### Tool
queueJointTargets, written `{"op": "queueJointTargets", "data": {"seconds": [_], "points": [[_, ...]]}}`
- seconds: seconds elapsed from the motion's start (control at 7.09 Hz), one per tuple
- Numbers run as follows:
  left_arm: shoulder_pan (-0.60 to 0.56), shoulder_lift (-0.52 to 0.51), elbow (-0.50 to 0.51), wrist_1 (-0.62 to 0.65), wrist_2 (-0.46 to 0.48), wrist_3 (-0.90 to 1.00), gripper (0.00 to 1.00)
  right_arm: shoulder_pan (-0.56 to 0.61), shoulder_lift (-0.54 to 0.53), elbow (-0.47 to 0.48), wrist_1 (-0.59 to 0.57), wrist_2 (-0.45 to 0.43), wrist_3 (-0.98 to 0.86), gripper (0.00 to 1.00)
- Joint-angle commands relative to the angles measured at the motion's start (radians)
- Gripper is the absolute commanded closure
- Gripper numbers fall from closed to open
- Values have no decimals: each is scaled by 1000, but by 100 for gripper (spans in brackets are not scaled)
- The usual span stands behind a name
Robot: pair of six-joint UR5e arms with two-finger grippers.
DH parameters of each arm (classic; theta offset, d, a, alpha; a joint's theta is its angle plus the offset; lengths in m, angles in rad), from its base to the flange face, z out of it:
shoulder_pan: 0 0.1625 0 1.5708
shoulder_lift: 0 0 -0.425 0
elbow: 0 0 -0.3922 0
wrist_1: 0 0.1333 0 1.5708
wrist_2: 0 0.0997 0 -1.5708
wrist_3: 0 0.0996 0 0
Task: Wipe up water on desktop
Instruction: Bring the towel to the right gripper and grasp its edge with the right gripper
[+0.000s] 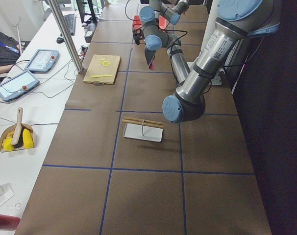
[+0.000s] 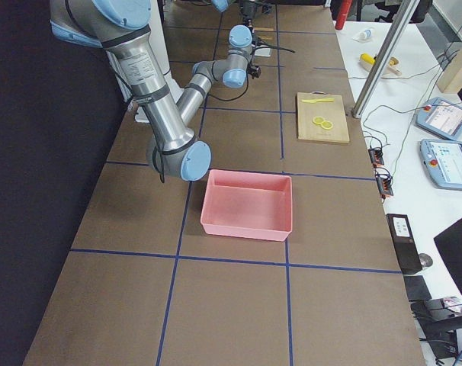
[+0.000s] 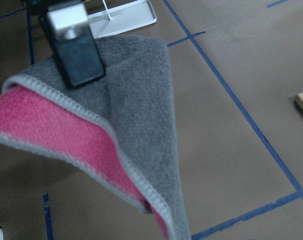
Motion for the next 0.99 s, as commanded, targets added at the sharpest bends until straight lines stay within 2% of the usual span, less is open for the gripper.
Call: {"op": "queueJointTargets", "data": {"seconds": [0.0, 0.14, 0.42, 0.56, 0.85], "points": [[21, -11, 2, -35, -3, -14, 100, -9, 4, 3, 0, -16, 1, 1], [21, -13, 0, -40, -3, -14, 100, -9, 2, 3, 0, -14, 1, 11], [21, -16, 2, -66, -3, -51, 100, -11, 2, 1, 2, -13, 4, 81], [21, -16, 2, -70, -3, -53, 100, -9, 1, 9, 0, -13, 6, 100], [21, -16, 2, -70, -3, -53, 100, -9, -4, 18, 0, -11, 4, 100]]}}
